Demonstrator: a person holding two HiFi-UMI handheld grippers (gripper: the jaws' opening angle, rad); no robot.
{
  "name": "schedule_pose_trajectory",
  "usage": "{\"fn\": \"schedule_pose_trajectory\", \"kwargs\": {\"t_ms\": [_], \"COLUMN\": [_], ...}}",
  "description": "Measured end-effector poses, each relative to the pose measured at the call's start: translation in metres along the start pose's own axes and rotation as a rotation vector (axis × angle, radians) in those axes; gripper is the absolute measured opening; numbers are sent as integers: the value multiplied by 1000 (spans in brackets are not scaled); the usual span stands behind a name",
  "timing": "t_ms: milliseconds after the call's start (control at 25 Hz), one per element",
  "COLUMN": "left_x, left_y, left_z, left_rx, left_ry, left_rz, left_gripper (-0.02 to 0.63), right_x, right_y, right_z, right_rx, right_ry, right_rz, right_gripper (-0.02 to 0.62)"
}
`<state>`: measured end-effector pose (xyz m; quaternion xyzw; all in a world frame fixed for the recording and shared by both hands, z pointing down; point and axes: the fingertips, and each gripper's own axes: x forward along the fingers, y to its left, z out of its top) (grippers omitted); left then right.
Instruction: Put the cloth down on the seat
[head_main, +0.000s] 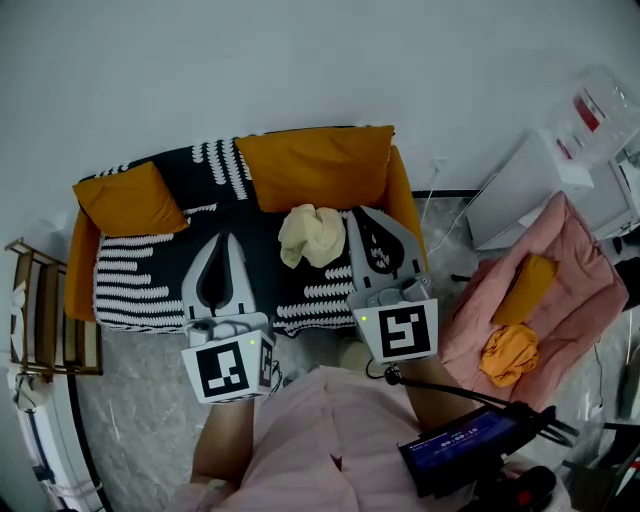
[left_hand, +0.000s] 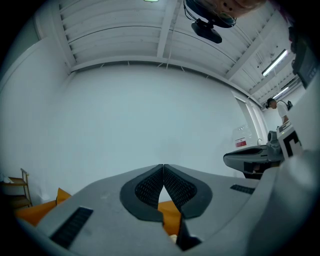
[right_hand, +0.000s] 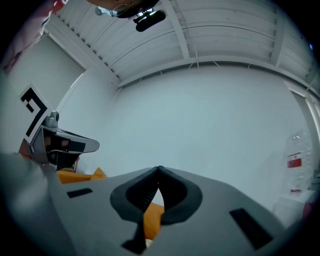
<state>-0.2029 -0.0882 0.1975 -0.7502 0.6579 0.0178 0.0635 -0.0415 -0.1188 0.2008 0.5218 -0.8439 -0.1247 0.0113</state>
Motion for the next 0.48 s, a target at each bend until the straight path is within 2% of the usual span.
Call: {"fn": "schedule_pose_trajectory", "kwargs": {"t_ms": [480], "left_x": [4], "left_y": [-1], "left_z": [-1], "left_rx": [3], "left_ry": [-1], "left_rz": [-5], "left_gripper": [15], "right_x": [1], "right_y": [-2], "right_z": [1], "right_rx": [7], "right_ry": [-1], "right_rz": [-9], "right_gripper": [0]}}
